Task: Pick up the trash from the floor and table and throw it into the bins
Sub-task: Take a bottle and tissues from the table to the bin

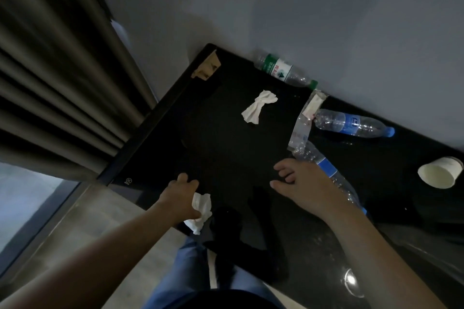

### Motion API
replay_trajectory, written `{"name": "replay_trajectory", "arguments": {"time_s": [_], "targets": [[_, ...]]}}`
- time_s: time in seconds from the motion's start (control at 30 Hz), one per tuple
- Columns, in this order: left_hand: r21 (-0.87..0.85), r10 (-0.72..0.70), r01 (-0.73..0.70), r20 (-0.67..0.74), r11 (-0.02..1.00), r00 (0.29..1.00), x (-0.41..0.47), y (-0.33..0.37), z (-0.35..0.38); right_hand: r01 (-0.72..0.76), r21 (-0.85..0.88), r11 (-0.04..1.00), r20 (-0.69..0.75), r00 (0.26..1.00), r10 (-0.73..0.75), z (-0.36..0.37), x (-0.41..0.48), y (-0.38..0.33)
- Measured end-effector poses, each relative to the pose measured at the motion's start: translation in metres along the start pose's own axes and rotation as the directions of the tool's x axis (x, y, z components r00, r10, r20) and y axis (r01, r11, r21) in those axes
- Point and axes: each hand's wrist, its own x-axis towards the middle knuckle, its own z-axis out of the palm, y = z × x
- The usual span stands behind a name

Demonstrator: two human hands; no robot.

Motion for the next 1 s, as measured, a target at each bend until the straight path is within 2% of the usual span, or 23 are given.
{"name": "replay_trajectory", "arguments": {"time_s": [0.13,0.33,0.57,0.77,1.0], "targets": [[0.018,0.05,-0.052,0.079,0.998,0.996,0.013,-0.007,0.004,-0.029,0.027,0.999,-0.033,0.999,0.03,0.002,0.005,0.001],[0.04,0.125,-0.126,0.037,0.991,0.992,0.026,-0.012,0.009,-0.086,0.074,0.994,-0.048,0.995,0.089,0.01,0.011,0.006],[-0.008,0.168,-0.168,0.091,0.986,0.982,0.046,-0.008,0.001,-0.106,0.07,0.992,-0.059,0.992,0.11,0.008,0.022,0.006],[-0.124,0.158,-0.16,-0.021,0.979,0.987,0.065,0.004,-0.032,-0.174,0.103,0.979,-0.071,0.981,0.181,0.004,0.03,0.02],[-0.219,0.114,-0.156,-0.195,0.963,0.974,0.109,0.043,-0.087,-0.336,0.099,0.937,-0.23,0.908,0.35,-0.009,0.033,0.056]]}}
